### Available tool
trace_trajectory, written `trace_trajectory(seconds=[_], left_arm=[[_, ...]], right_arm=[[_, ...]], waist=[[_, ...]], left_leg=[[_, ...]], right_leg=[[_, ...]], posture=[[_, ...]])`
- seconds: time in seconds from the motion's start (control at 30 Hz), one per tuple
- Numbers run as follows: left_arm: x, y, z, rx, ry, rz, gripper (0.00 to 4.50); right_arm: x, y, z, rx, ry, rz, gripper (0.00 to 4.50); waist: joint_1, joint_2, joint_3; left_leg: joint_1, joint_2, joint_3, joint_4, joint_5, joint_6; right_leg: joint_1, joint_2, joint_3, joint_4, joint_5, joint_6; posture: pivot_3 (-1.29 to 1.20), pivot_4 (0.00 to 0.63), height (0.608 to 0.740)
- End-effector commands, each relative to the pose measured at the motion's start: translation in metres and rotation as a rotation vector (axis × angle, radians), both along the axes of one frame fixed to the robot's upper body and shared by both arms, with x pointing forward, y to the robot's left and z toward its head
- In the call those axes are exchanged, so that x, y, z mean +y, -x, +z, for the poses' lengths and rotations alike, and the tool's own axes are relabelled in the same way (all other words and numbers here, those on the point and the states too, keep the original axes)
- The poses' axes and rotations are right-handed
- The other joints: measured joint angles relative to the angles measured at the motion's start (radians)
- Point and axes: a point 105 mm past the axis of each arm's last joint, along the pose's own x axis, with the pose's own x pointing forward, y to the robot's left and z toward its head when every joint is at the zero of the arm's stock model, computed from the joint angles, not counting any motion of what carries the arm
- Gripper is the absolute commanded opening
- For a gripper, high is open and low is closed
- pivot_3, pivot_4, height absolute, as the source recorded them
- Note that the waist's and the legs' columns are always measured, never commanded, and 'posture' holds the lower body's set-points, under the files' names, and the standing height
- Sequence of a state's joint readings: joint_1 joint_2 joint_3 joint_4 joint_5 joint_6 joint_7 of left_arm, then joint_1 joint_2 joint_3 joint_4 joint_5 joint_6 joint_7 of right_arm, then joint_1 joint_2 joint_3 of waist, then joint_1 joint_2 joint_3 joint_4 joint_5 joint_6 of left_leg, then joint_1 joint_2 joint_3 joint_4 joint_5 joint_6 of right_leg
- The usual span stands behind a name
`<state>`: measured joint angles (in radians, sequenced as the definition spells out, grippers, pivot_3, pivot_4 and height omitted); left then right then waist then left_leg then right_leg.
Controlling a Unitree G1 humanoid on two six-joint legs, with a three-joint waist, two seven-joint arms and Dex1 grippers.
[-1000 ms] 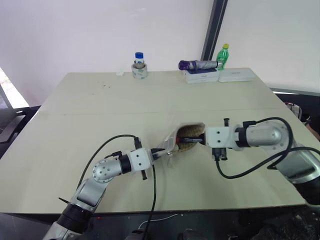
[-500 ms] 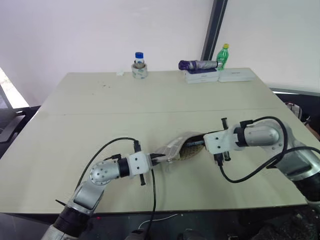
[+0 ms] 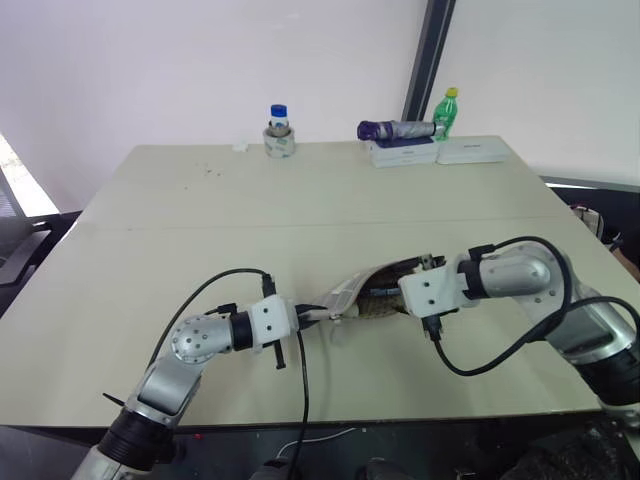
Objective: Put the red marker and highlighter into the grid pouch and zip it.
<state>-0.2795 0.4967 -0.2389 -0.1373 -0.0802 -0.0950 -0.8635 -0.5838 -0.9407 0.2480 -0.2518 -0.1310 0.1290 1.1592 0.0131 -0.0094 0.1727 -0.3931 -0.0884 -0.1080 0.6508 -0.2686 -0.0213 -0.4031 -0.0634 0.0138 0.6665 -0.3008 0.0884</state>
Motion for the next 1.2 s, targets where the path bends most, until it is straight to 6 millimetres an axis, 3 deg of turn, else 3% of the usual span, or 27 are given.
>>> trace_trajectory(seconds=[0.03,0.2,0.43,0.63,0.73,0.9,0.93,1.2], left_arm=[[0.003,-0.003,0.019,-0.036,0.083,0.041,0.00],[0.002,-0.015,0.031,0.010,0.233,0.125,0.00],[-0.004,-0.015,0.034,0.031,0.270,0.129,0.00],[-0.005,-0.019,0.037,0.031,0.287,0.137,0.00],[-0.006,-0.021,0.040,0.028,0.301,0.142,0.00],[-0.007,-0.020,0.040,0.024,0.301,0.140,0.00],[-0.008,-0.019,0.040,0.023,0.301,0.140,0.00],[-0.010,-0.018,0.040,0.021,0.300,0.129,0.00]], right_arm=[[-0.012,0.003,0.036,-0.022,-0.119,-0.070,3.83],[-0.028,-0.001,0.060,-0.025,-0.270,-0.191,3.83],[-0.045,0.002,0.051,0.018,-0.284,-0.282,3.83],[-0.035,0.002,0.051,0.047,-0.347,-0.271,3.83],[-0.028,0.003,0.052,0.083,-0.393,-0.270,2.92],[-0.020,-0.001,0.051,0.107,-0.426,-0.280,0.30],[-0.018,0.000,0.051,0.106,-0.427,-0.275,0.04],[-0.015,-0.007,0.050,0.062,-0.412,-0.273,0.04]], waist=[[0.000,0.000,0.000],[0.000,0.000,0.000],[0.000,0.000,0.000],[-0.001,0.000,0.000],[0.000,0.000,0.000],[0.000,0.000,0.000],[0.000,0.000,0.000],[0.000,0.000,0.000]], left_leg=[[0.000,0.000,0.000,0.000,0.000,0.000],[0.000,0.000,0.000,0.000,0.000,0.000],[0.000,0.000,0.000,0.000,0.000,0.000],[0.000,0.000,0.000,0.000,0.000,0.000],[0.000,0.000,0.000,0.000,0.000,0.000],[0.000,0.000,0.000,0.000,0.000,0.000],[0.000,0.000,0.000,0.000,0.000,0.000],[0.000,0.000,0.000,0.000,0.000,0.000]], right_leg=[[0.000,0.000,0.000,0.000,0.000,0.000],[0.000,0.000,0.000,0.000,0.000,0.000],[0.000,0.000,0.000,0.000,0.000,0.000],[0.000,0.000,0.000,0.000,0.000,0.000],[0.000,0.000,0.000,0.000,0.000,0.000],[0.000,0.000,0.000,0.000,0.000,0.000],[0.000,0.000,0.000,0.000,0.000,0.000],[0.000,0.000,0.000,0.000,0.000,0.000]], posture=[[0.00,0.150,0.740],[0.00,0.150,0.740],[0.00,0.150,0.740],[0.00,0.150,0.740],[0.00,0.150,0.740],[0.00,0.150,0.740],[0.00,0.150,0.740],[0.00,0.150,0.740]])
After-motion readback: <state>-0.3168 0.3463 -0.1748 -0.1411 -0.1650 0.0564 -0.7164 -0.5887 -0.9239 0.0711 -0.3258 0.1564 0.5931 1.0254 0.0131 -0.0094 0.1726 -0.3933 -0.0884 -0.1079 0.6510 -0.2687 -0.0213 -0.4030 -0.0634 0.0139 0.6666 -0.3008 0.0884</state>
